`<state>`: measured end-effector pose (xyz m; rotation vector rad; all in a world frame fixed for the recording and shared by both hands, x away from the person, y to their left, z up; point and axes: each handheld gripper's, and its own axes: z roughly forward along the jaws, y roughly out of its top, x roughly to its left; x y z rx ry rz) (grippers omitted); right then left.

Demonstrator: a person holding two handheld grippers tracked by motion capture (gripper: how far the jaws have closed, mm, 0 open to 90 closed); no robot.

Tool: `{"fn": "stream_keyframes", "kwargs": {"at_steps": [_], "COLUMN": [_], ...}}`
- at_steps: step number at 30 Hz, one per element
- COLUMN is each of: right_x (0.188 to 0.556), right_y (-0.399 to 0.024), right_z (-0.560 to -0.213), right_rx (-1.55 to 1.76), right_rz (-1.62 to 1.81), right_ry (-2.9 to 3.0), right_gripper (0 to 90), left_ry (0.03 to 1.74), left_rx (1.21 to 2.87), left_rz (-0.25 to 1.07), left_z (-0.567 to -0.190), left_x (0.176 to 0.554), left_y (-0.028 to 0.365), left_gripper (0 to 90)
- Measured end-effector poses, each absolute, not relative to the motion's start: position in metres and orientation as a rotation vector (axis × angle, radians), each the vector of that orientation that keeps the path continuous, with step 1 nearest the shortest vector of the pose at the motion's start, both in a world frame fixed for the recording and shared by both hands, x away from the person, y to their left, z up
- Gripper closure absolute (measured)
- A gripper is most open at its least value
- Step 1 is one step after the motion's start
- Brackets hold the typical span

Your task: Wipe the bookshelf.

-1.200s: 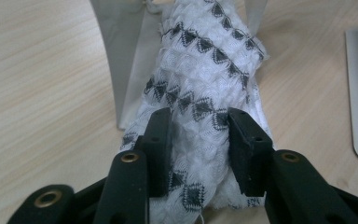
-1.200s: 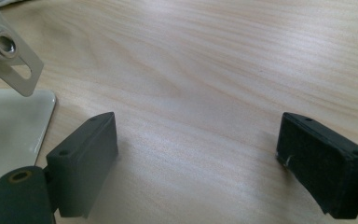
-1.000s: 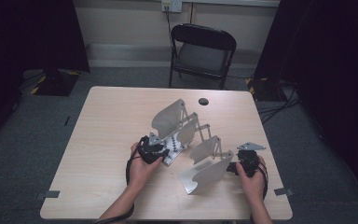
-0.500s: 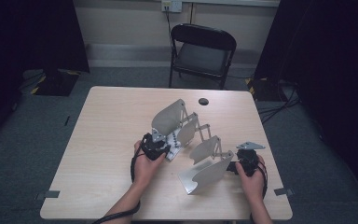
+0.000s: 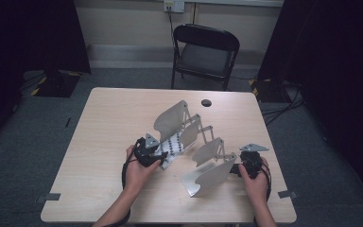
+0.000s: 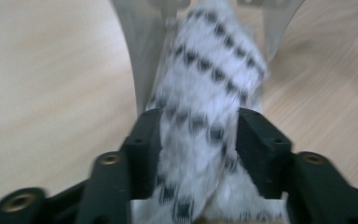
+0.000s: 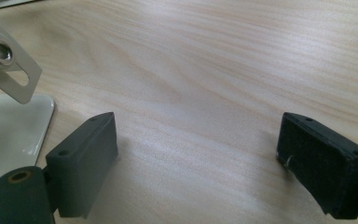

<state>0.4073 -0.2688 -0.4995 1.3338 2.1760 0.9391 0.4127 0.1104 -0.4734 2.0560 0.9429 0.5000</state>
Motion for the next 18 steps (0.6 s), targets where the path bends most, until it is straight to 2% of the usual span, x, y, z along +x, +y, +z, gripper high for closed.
{"fn": "stream_keyframes", "kwargs": {"at_steps": [6,13,18], "right_x": [0.407,0.407,0.407], "right_y": [-0.269,-0.269,-0.269], "right_z": [-0.499,-0.499,-0.499], "right_rx": [1.334,1.334,1.334], "right_rz": [0.939,0.94,0.94], "right_ry": [2.176,2.175,2.176], "right_gripper": [11.6,11.6,11.6], "left_ry": [0.818,0.811,0.822], "left_rx": [2.131,2.16,2.156], "left_rz": [0.432,0.428,0.469], "left_z": [-0.485,-0.492,-0.494], "left_x": [0.418,0.417,0.416], "left_y": [0.102,0.097,0.098], "left_gripper": [43.7,45.7,60.1]}}
